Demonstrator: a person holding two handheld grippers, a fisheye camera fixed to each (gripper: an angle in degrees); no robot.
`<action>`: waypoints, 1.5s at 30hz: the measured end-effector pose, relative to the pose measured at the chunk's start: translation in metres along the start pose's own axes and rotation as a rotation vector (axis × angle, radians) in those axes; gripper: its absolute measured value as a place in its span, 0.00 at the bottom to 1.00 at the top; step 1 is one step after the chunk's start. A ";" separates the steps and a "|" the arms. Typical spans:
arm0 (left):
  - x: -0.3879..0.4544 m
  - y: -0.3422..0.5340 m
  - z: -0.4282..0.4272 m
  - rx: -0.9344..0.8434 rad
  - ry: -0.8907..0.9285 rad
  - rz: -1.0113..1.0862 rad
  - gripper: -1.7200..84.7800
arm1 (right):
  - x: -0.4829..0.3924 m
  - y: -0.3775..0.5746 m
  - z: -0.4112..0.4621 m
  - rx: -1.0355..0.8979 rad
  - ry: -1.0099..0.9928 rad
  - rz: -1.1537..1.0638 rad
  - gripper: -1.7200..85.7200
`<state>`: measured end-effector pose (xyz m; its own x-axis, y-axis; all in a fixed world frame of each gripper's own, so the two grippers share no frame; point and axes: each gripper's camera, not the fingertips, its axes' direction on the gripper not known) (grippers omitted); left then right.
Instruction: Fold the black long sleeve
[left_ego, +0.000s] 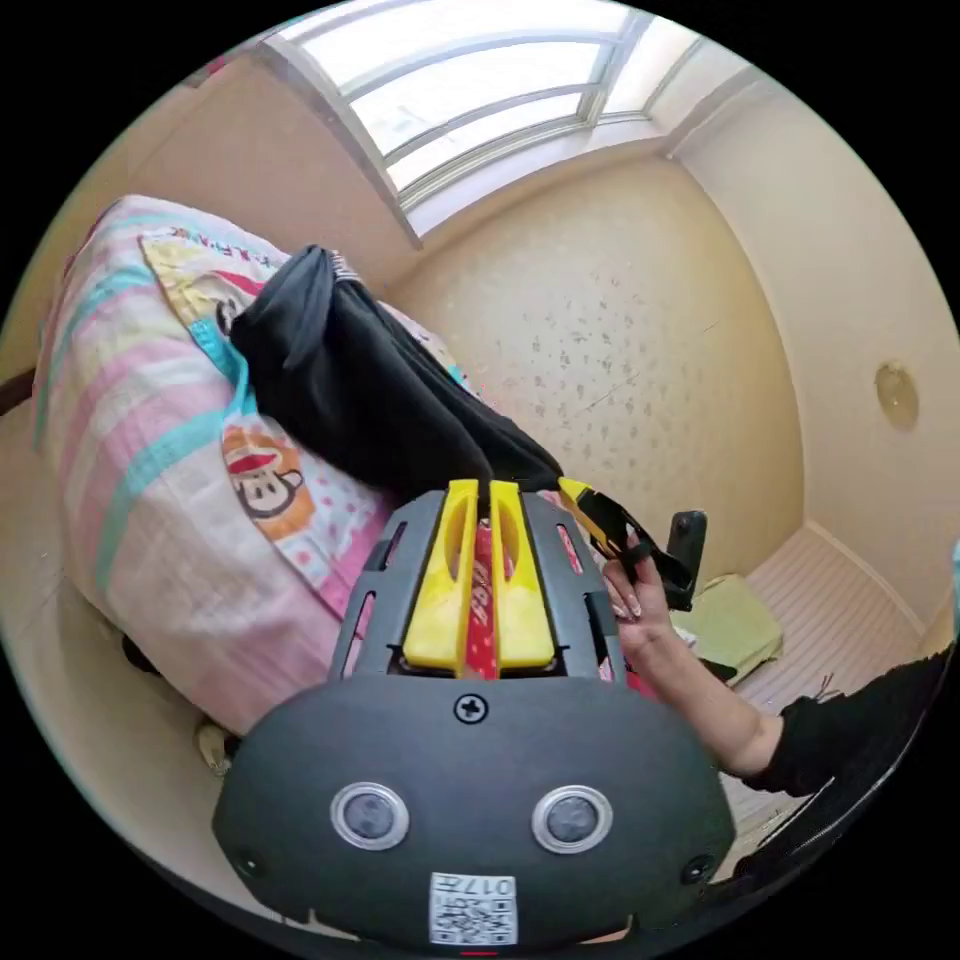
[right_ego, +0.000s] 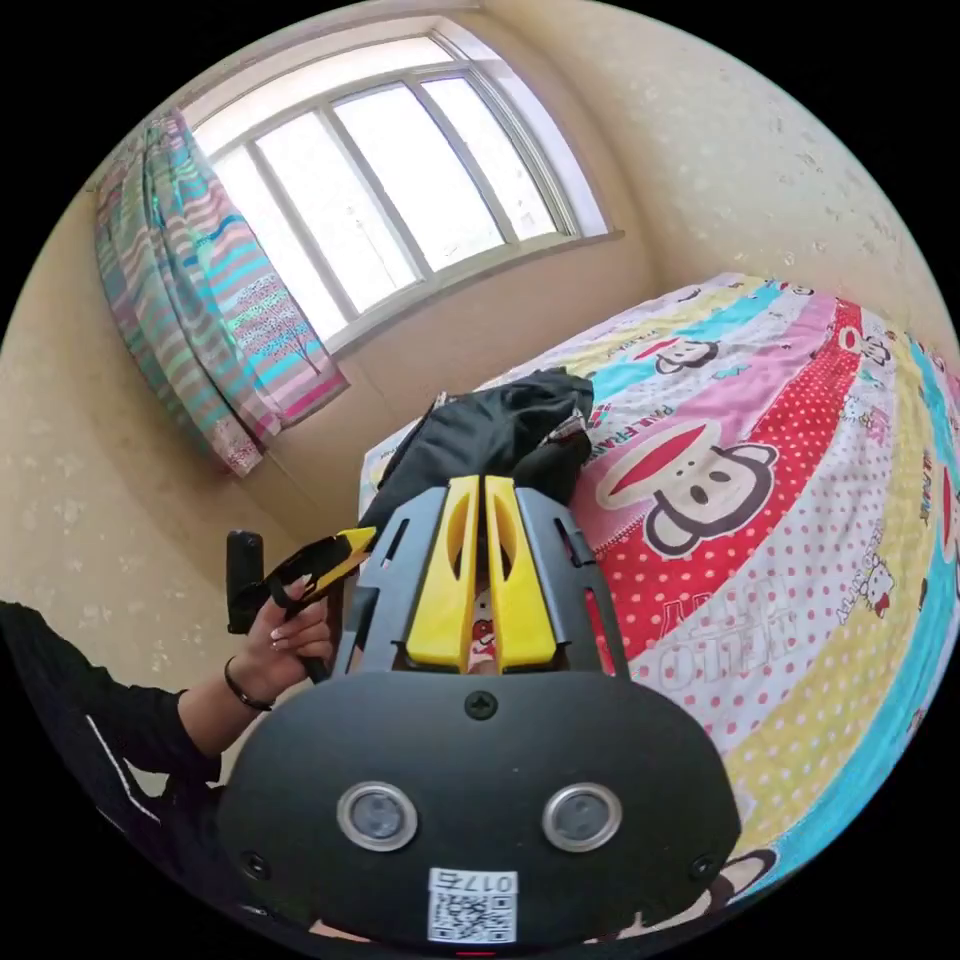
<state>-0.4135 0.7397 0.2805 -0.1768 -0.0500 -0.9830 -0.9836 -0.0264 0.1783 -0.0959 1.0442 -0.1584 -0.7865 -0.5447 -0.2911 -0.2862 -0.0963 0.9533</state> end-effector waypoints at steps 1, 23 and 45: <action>0.015 0.006 0.005 -0.036 0.035 0.035 0.04 | 0.003 0.011 -0.045 0.050 0.008 -0.014 0.03; 0.246 0.170 0.097 -0.591 0.270 0.404 0.12 | 0.080 0.448 -0.468 0.338 0.462 0.457 0.03; 0.172 0.201 0.252 -0.918 0.667 -0.485 0.04 | 0.153 0.504 -0.547 0.223 -0.685 -0.087 0.03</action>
<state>-0.6506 0.9772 0.1357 0.5169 -0.3318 -0.7891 -0.5056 -0.8622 0.0313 -0.0616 0.4565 0.3214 -0.9012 0.1085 -0.4196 -0.4105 0.0969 0.9067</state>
